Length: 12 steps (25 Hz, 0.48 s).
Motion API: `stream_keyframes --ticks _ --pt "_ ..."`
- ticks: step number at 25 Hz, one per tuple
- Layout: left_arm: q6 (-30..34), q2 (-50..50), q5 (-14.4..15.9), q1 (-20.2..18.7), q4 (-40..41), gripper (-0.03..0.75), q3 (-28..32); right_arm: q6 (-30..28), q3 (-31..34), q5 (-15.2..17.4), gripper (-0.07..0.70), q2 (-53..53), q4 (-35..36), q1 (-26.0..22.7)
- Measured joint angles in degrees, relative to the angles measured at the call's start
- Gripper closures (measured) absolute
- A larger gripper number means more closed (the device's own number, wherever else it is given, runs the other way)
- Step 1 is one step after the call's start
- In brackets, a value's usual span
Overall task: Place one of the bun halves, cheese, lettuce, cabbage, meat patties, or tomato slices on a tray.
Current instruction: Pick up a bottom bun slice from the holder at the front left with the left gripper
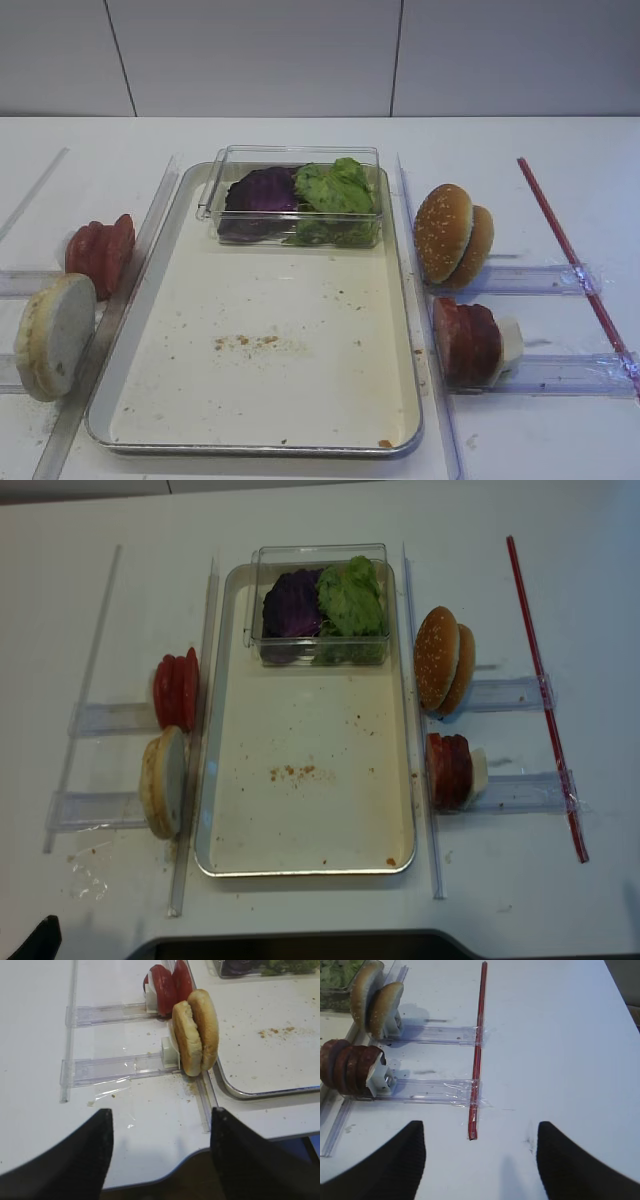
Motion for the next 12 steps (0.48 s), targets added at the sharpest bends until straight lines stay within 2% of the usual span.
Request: stream_keyframes --ticks 12 --pt "0.00 0.00 0.00 0.00 0.47 0.304 0.00 0.00 0.00 0.00 0.141 0.00 0.00 0.00"
